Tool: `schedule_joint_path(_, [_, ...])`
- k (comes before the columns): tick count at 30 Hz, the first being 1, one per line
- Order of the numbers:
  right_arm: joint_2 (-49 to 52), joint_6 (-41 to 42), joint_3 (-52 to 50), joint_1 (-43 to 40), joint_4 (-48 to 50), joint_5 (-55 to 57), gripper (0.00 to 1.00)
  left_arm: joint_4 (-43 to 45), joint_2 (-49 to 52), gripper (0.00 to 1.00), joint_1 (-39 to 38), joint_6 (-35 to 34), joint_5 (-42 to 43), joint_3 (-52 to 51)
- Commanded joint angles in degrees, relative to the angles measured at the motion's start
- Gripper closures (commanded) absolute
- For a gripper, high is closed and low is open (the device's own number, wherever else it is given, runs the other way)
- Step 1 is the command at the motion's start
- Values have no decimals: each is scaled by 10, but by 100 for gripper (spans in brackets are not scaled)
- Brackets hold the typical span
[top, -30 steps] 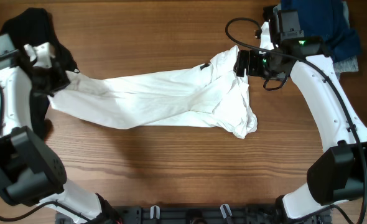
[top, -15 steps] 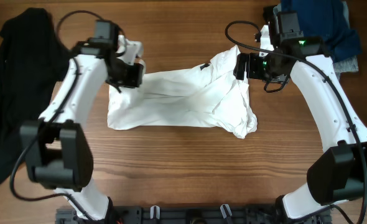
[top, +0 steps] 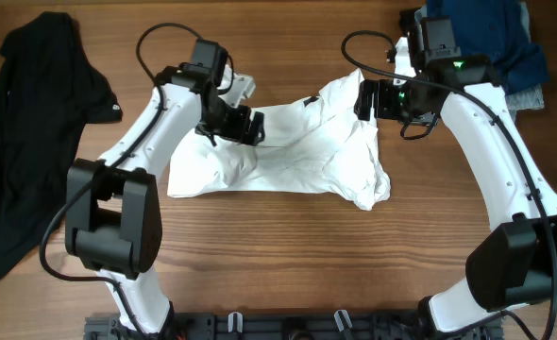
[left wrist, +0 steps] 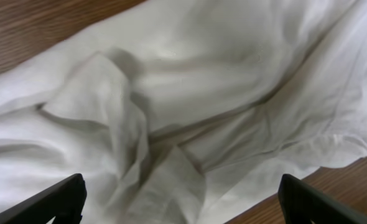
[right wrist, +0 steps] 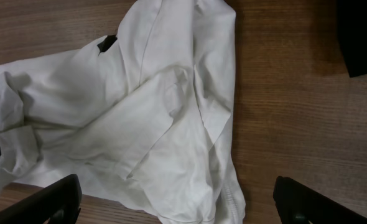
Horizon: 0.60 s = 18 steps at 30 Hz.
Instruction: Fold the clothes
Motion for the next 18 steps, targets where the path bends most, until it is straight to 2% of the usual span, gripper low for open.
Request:
schedule_joint_path(1, [-8,-7,6,6,5,-3,0,-8,-14,0,-1,-2,11,12])
schedule_joint_path(10, [-6,-7,6,6,10,-3,0,-136,-42,0,96,-23,-19,12])
schedule_joint_path(18, [-6,-7,6,6,10,-3,1,-133,-42,0,87,-30,-3,-18])
